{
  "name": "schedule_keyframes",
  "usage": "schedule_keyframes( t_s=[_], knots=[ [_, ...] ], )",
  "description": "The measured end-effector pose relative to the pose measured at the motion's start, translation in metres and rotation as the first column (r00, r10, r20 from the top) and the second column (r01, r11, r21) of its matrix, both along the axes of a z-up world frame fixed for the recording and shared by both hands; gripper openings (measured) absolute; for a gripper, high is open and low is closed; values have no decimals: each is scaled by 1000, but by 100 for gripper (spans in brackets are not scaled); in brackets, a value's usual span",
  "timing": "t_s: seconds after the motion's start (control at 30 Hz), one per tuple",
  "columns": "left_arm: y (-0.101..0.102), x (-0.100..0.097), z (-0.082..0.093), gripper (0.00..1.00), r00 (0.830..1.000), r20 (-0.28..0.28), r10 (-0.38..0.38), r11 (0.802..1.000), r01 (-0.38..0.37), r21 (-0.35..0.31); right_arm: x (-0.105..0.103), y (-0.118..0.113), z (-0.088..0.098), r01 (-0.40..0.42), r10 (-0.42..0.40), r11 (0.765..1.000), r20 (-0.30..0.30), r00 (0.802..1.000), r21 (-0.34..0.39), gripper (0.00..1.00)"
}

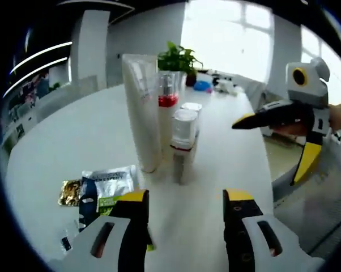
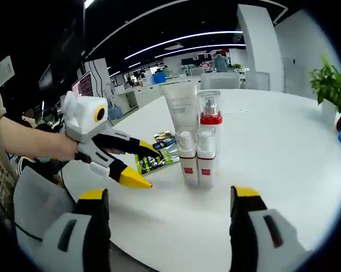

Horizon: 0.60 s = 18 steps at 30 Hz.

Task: Arrange the skincare products in the storage area until every visible bottle or jar stands upright without overlapping.

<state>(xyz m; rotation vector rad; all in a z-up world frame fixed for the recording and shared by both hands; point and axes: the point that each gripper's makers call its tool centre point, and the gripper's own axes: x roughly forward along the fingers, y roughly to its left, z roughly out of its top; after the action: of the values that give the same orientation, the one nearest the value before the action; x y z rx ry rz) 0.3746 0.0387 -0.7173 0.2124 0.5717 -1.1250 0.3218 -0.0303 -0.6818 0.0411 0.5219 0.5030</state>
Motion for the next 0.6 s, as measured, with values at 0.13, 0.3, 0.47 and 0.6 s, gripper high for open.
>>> schedule_keyframes(
  t_s=[0.13, 0.3, 0.47, 0.6],
  knots=[
    [21, -10, 4, 57, 998, -25, 51, 999, -51, -10, -3, 4, 5, -12, 12, 1000, 7, 1000, -6, 89],
    [47, -20, 10, 65, 988, -68, 139, 989, -142, -38, -5, 8, 12, -15, 15, 1000, 18, 1000, 4, 89],
    [67, -35, 12, 72, 981, -84, 176, 983, -180, -36, -9, 10, 15, -23, 23, 1000, 21, 1000, -2, 90],
    [84, -49, 10, 77, 972, -106, 210, 977, -212, -12, -11, 11, 18, -21, 20, 1000, 24, 1000, 4, 90]
  ],
)
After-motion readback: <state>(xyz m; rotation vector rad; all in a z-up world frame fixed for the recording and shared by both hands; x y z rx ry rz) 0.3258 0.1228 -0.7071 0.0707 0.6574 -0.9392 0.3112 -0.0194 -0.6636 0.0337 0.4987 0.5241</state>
